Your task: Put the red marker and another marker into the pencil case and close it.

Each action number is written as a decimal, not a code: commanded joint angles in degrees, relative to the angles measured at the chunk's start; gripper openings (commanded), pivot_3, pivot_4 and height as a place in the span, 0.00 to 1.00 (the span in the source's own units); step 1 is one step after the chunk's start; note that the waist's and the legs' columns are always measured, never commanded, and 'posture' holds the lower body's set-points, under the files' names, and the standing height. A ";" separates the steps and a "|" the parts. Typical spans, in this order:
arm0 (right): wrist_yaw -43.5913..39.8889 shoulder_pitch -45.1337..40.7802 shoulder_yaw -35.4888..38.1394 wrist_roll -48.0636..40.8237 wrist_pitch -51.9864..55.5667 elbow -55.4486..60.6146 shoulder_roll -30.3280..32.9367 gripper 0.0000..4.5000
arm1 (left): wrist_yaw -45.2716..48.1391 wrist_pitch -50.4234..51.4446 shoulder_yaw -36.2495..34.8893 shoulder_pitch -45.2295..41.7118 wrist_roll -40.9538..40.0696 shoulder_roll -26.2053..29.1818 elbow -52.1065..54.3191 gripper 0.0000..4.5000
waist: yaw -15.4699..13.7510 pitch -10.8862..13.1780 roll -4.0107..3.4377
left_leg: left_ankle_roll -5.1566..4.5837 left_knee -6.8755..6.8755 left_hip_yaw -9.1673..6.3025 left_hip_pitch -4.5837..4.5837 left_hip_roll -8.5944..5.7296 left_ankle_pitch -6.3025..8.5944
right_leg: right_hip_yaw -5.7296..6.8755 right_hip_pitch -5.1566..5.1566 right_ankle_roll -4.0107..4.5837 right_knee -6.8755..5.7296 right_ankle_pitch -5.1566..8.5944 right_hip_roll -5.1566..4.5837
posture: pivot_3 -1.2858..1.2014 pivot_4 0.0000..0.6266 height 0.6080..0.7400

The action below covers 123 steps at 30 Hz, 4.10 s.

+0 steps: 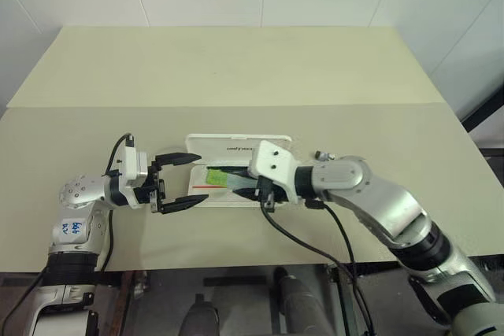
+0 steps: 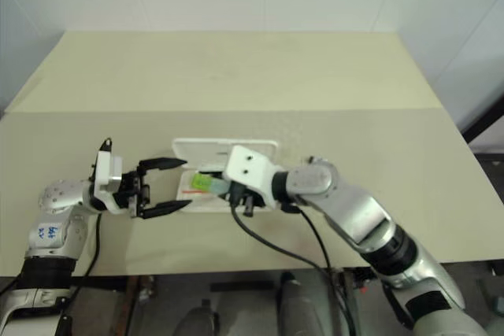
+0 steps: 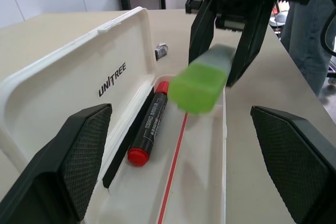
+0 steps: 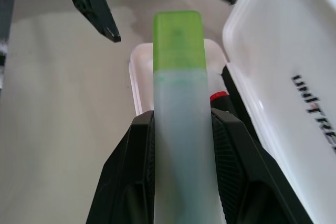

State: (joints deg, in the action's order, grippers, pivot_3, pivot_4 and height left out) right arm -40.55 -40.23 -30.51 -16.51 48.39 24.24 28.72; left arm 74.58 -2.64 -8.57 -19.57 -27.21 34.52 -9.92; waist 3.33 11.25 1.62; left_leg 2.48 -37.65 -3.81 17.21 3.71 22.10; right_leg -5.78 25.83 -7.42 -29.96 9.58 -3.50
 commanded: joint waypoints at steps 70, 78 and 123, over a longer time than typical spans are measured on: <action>1.65 26.11 34.57 -0.24 9.61 11.96 24.66 0.99 | -5.39 6.40 11.70 -6.23 -2.04 -13.67 13.51 1.00 | -0.73 -0.01 0.03 | 0.00 -0.13 0.10 0.27 -0.03 0.00 | 0.09 0.50 0.15 0.00 0.05 0.00 | 0.52 0.24 1.00; -0.83 21.39 32.69 3.62 -6.75 -2.71 24.07 0.99 | -13.84 7.29 15.16 -7.85 4.60 -14.58 15.81 1.00 | -0.71 -0.01 0.02 | 0.00 -0.20 0.13 0.27 -0.04 0.00 | 0.04 0.50 0.11 -0.01 0.01 0.01 | 0.52 0.24 1.00; -15.28 -0.40 21.38 13.75 -34.61 -56.16 8.04 0.86 | -34.44 23.57 25.51 -14.57 13.92 -23.48 22.71 1.00 | 0.06 0.01 -0.05 | 0.02 -0.49 0.17 -0.18 -0.09 -0.02 | -0.17 -0.30 -0.13 0.08 -0.40 0.04 | 0.52 0.24 1.00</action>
State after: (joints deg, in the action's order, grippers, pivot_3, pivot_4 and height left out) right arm -56.69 -40.83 -8.32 -5.29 13.53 -29.76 36.92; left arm 40.66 21.08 16.90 -33.42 -13.05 11.81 10.40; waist 3.40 11.26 1.57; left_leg 2.50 -38.18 -3.63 17.02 3.62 22.08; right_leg -5.95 25.50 -7.54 -29.88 9.16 -3.47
